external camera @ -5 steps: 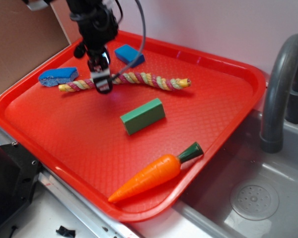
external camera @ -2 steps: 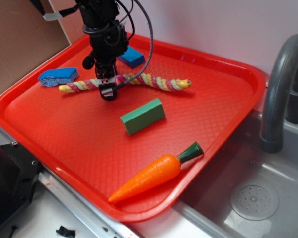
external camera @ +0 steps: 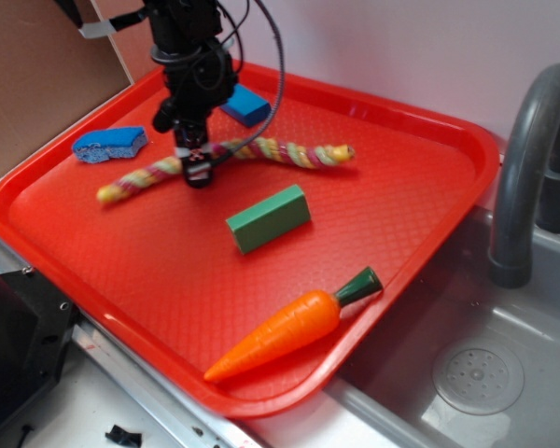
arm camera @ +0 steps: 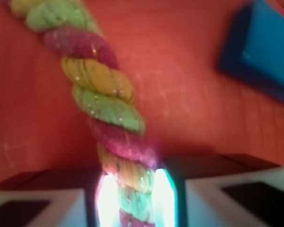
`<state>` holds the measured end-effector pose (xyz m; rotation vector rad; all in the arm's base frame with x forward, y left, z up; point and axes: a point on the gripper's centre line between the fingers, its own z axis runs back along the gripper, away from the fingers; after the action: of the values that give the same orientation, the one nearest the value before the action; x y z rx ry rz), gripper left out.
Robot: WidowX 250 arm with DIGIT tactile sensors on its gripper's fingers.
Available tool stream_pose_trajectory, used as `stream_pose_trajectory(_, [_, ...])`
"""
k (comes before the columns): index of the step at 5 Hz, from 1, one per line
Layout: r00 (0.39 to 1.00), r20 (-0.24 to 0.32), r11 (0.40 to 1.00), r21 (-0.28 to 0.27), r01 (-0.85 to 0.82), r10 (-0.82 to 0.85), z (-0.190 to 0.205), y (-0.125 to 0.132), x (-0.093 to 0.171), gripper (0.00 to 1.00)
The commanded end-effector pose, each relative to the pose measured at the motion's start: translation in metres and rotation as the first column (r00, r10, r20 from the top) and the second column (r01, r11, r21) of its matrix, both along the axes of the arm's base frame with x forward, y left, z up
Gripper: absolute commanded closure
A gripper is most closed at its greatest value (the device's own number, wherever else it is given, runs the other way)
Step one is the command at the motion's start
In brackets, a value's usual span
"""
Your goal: Grab the multicolored rope.
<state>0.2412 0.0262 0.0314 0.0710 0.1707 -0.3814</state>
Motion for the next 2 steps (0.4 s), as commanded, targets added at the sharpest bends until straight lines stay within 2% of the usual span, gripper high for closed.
stream_pose_trajectory(1, [0.860, 0.250, 0.893, -0.054, -0.446, 0.445, 0.117, -0.030, -0.017, 1.00])
stream_pose_trajectory(2, [0.823, 0.249, 0.860, -0.137, -0.492, 0.510, 0.168, -0.049, -0.028, 1.00])
